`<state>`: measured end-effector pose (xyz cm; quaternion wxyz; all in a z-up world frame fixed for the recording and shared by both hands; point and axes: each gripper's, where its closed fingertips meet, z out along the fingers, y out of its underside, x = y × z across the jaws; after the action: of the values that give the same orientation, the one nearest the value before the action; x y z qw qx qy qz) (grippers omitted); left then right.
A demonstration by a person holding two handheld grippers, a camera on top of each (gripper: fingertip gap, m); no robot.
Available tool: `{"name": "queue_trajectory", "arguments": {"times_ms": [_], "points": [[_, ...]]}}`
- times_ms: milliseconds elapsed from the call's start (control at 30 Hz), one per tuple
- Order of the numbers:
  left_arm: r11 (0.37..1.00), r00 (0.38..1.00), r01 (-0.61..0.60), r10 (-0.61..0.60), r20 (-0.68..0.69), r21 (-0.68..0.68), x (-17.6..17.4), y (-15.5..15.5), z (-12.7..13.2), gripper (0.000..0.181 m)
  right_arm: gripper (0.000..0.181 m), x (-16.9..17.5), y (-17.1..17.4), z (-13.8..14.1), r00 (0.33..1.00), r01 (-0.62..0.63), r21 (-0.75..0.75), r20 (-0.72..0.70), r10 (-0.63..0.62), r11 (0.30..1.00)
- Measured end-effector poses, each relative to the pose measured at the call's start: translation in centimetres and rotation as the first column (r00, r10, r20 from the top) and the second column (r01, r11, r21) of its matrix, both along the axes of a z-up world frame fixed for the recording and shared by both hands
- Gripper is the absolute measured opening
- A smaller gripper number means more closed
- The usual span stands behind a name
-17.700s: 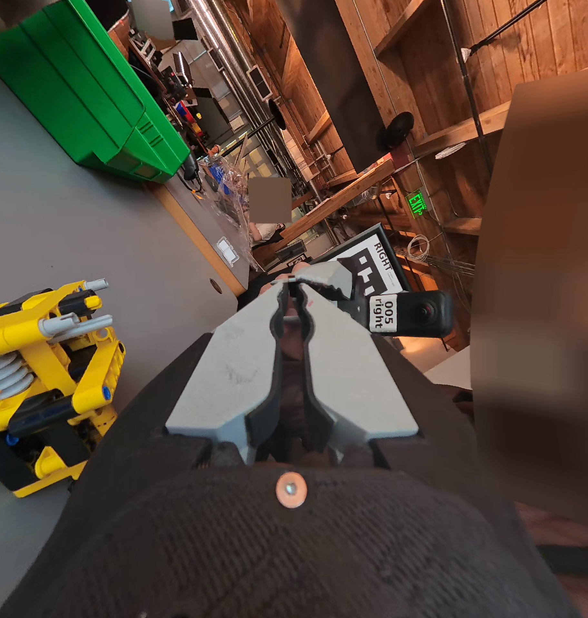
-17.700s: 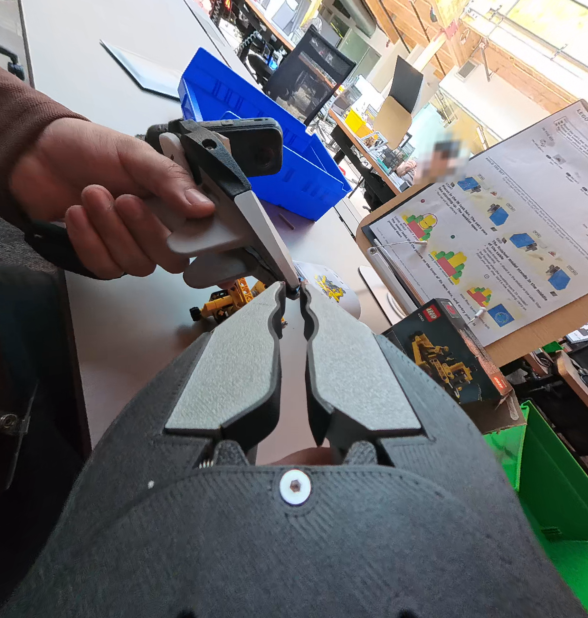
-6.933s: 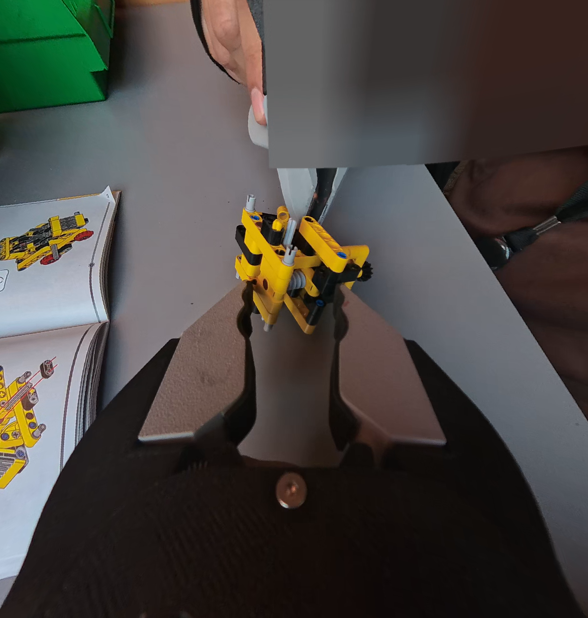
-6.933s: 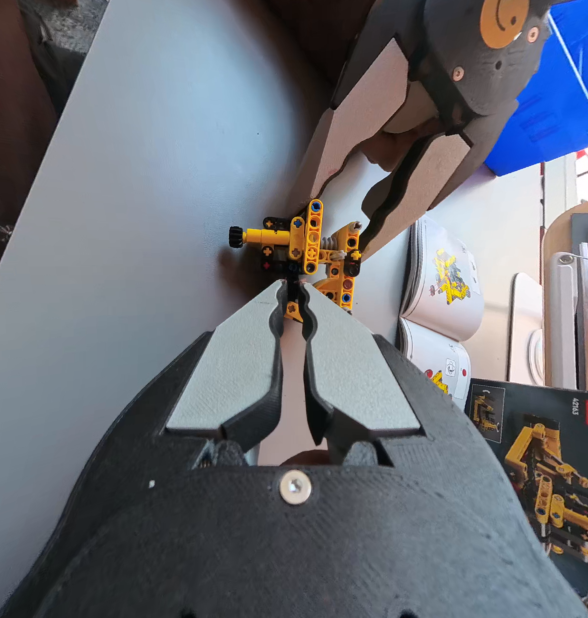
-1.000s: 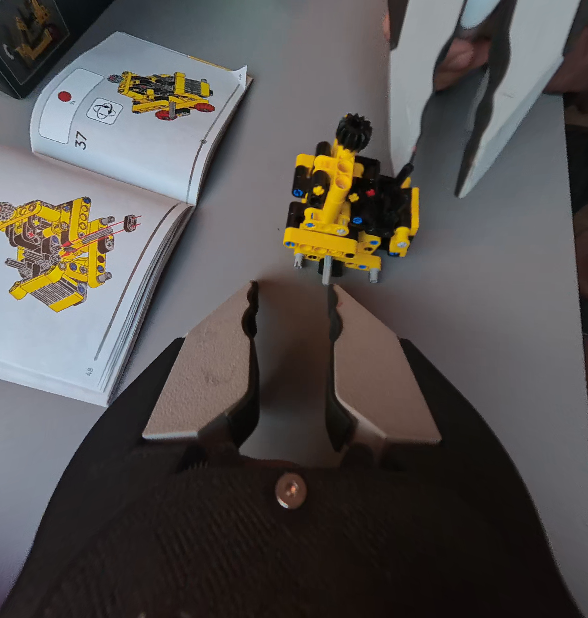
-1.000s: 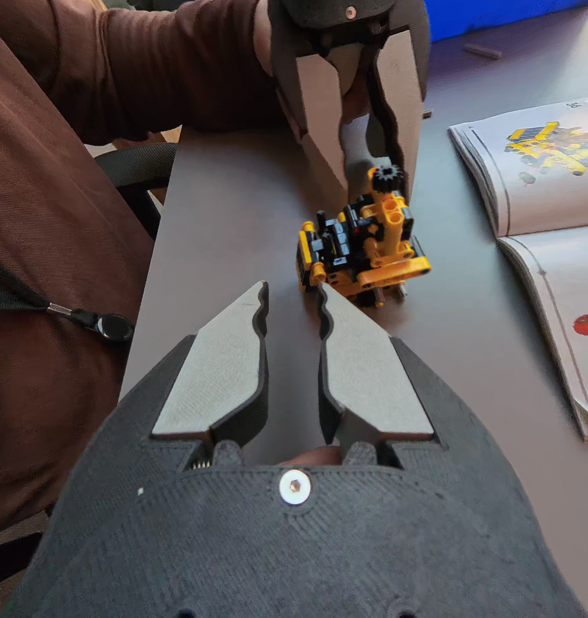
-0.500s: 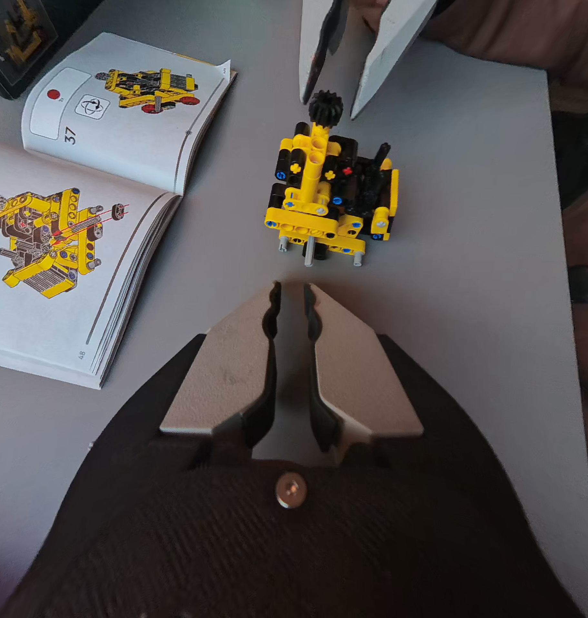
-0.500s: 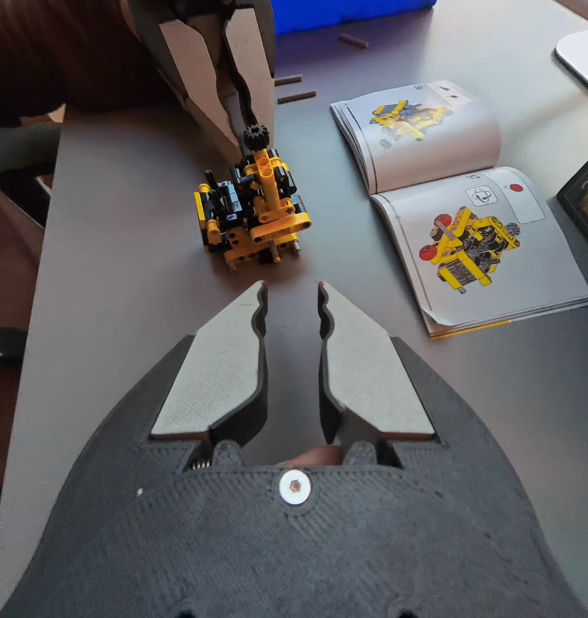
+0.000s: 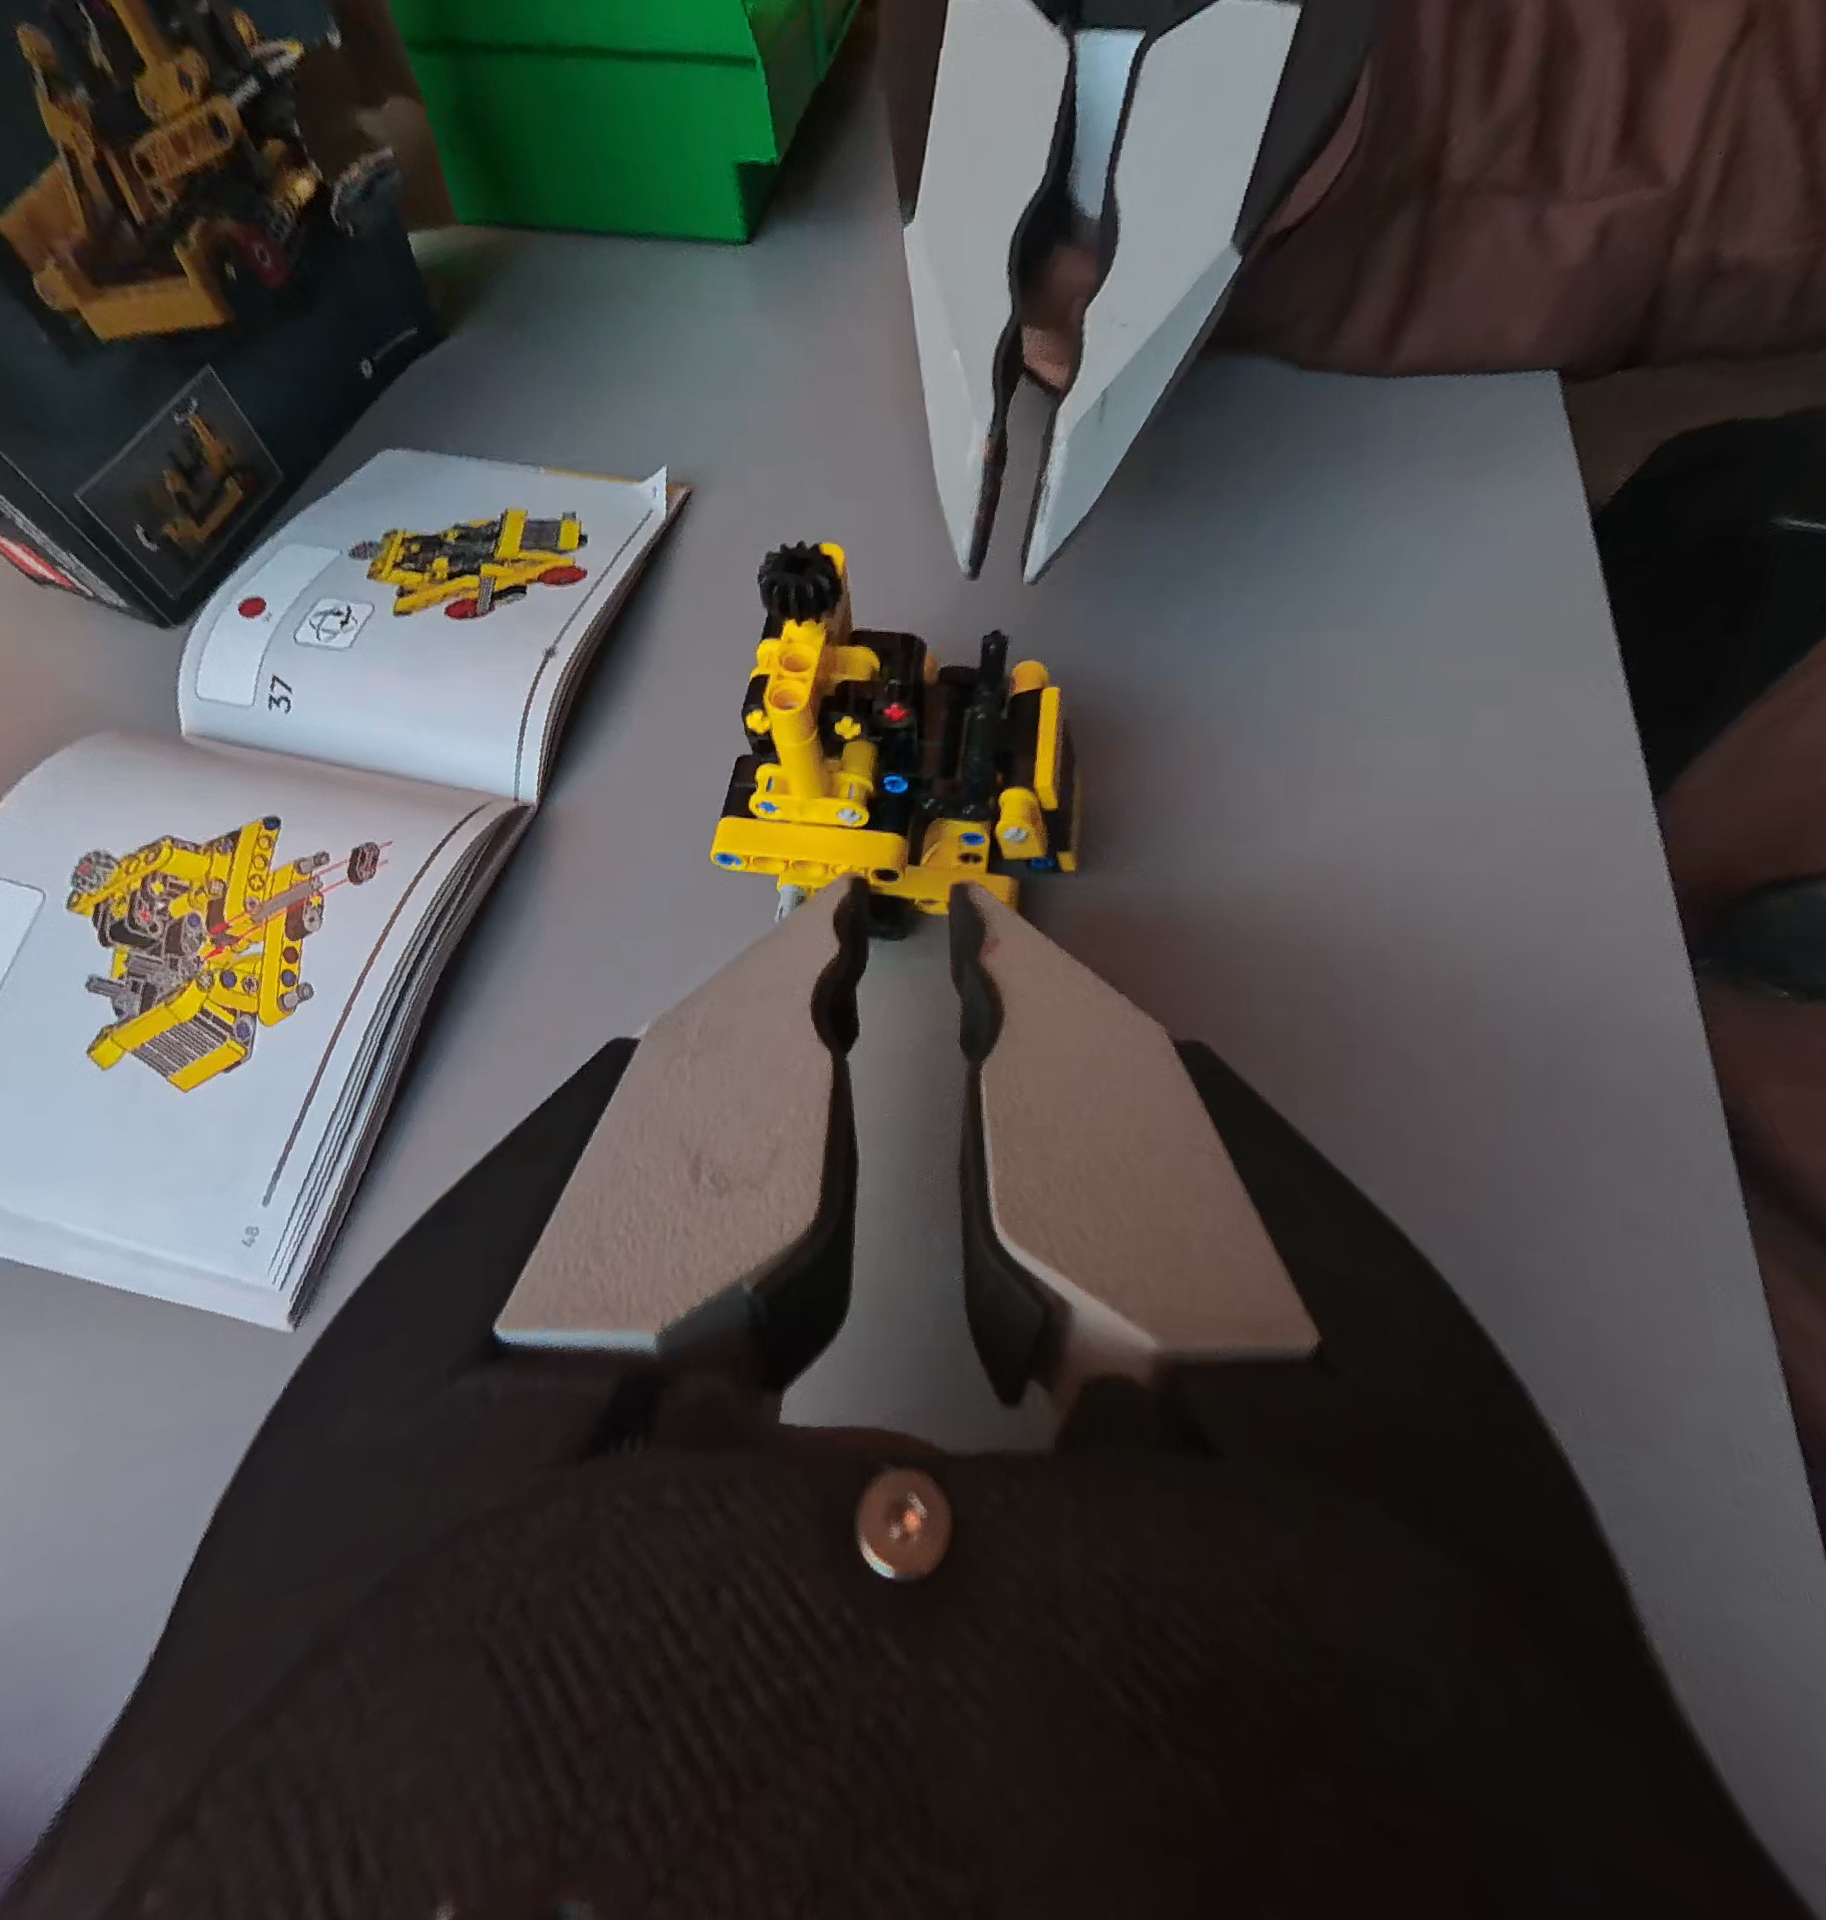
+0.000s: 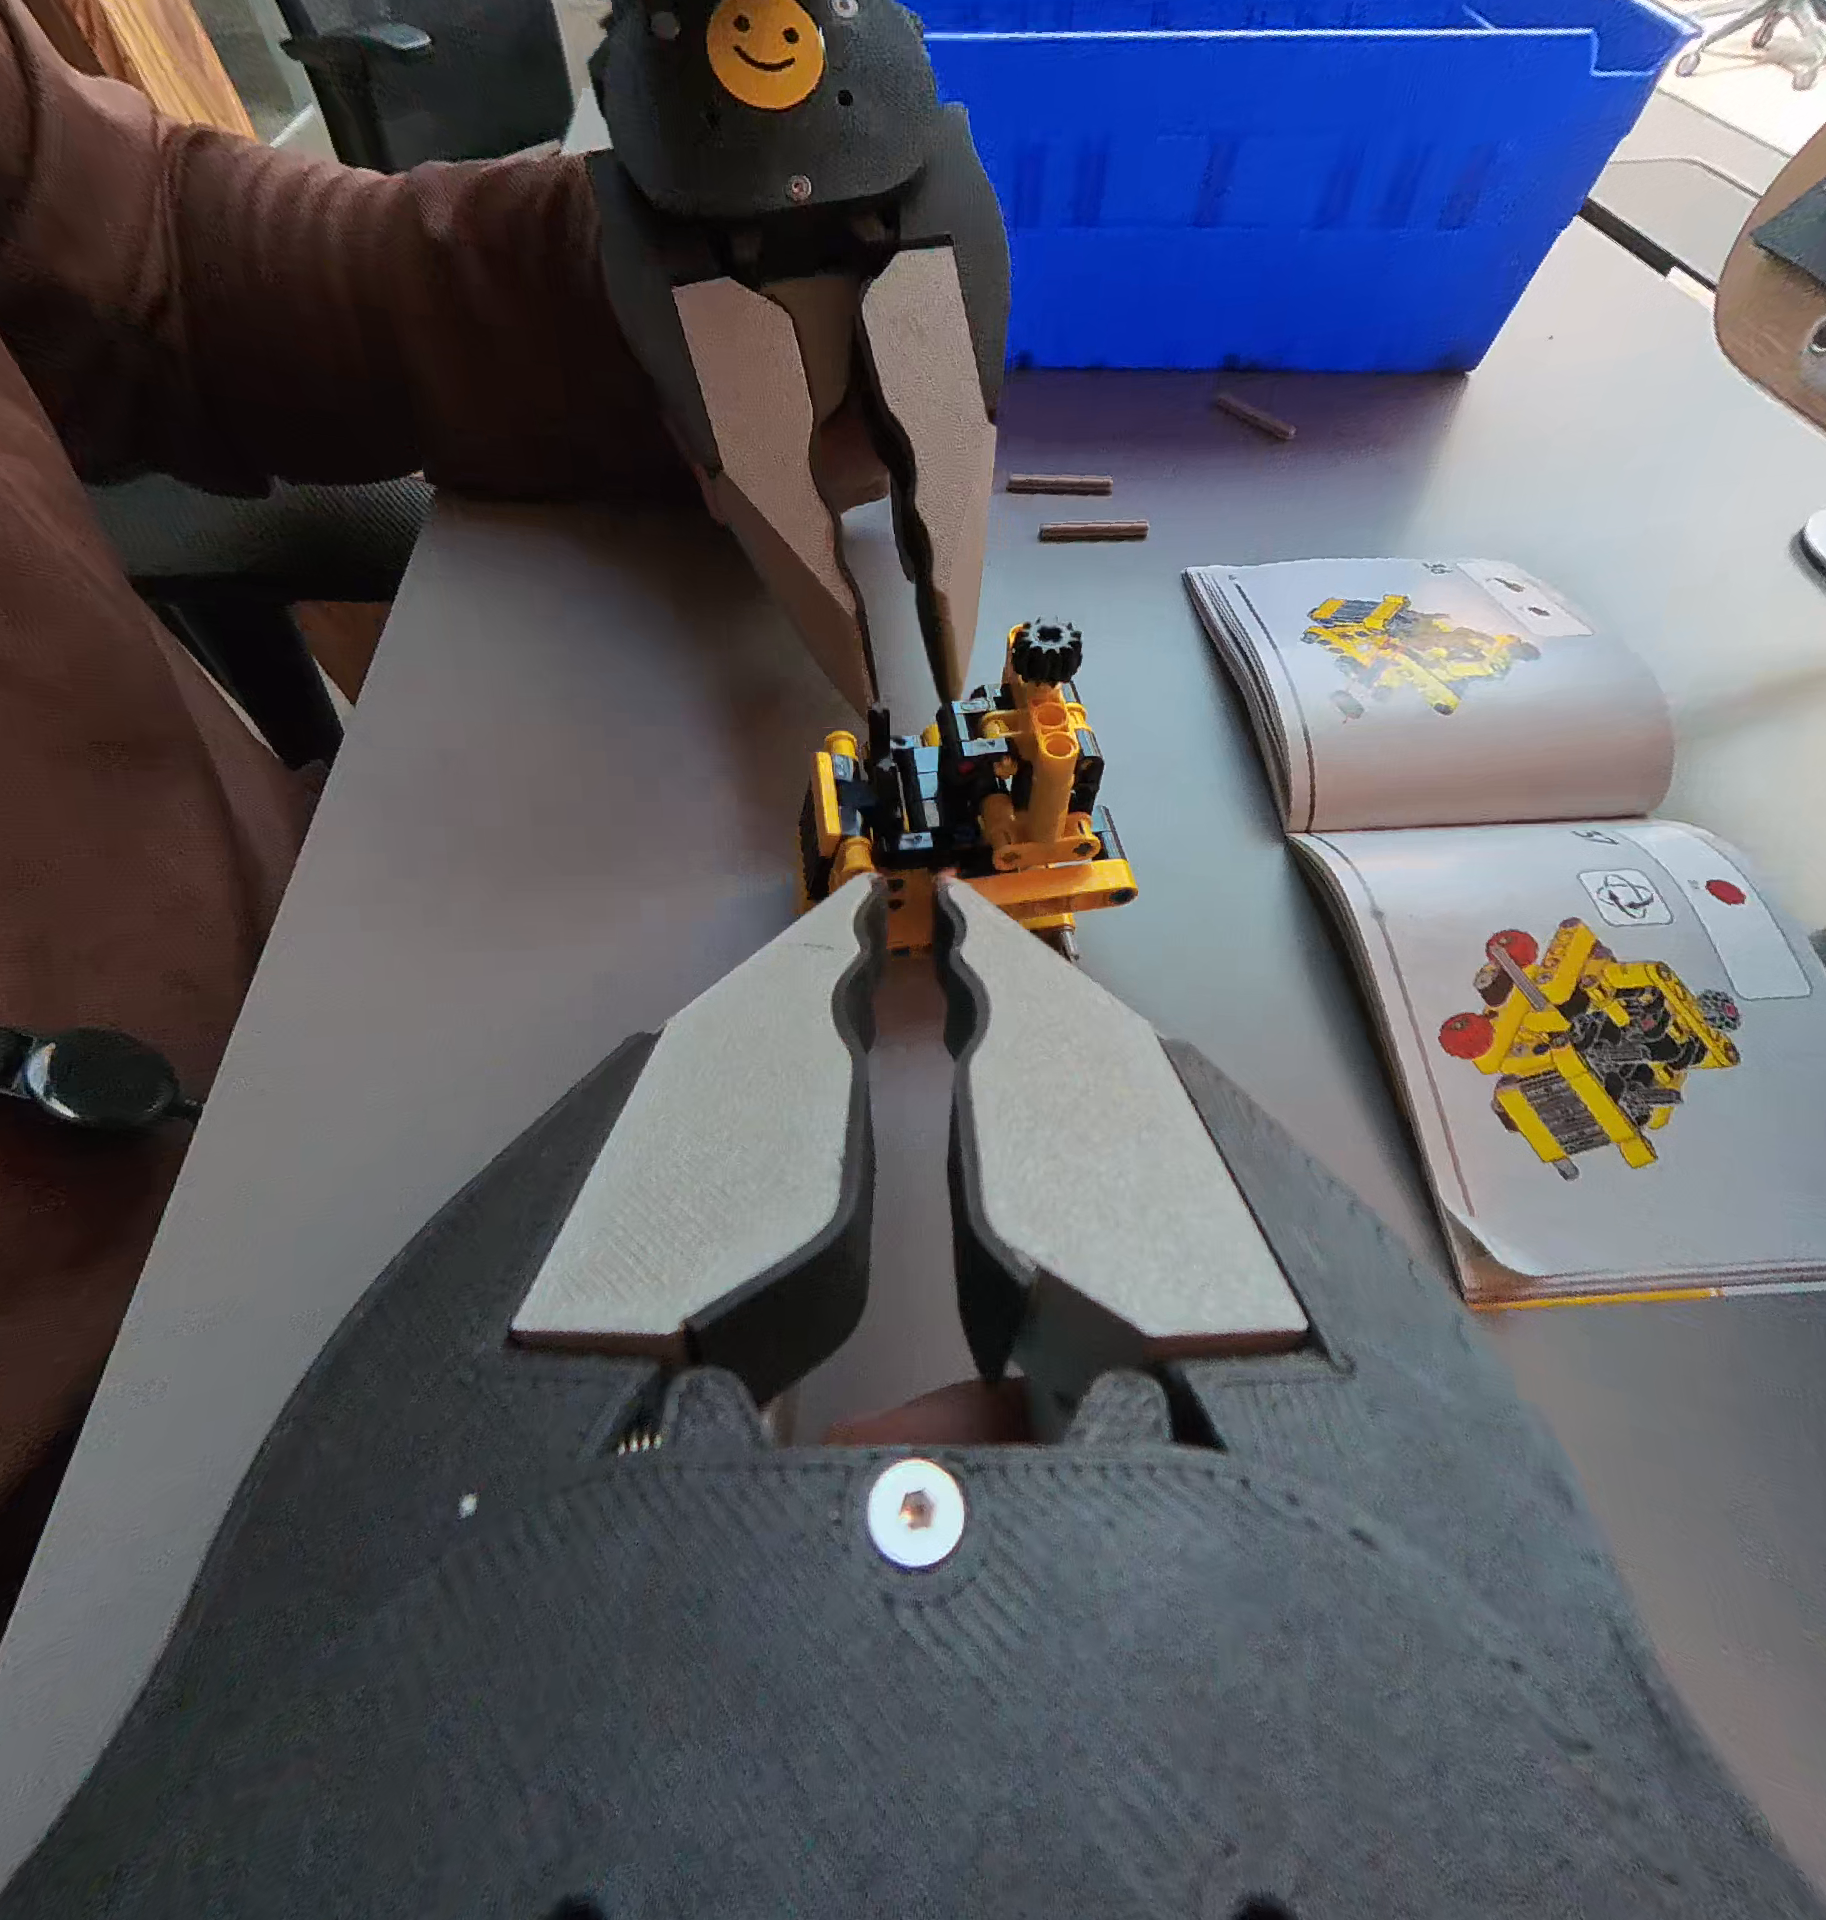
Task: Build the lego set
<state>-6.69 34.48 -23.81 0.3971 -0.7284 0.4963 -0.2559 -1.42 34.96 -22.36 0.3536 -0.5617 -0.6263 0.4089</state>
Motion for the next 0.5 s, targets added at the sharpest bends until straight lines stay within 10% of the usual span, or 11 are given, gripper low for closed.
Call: {"name": "queue_trajectory", "arguments": {"times_ms": [500], "points": [[0.994,0.996,0.073,-0.068,0.063,-0.085,1.8,-0.8,0.0,0.012,0.000,-1.1,0.1,-1.3,0.994,-0.070,-0.016,0.088,0.071,0.997]]}}
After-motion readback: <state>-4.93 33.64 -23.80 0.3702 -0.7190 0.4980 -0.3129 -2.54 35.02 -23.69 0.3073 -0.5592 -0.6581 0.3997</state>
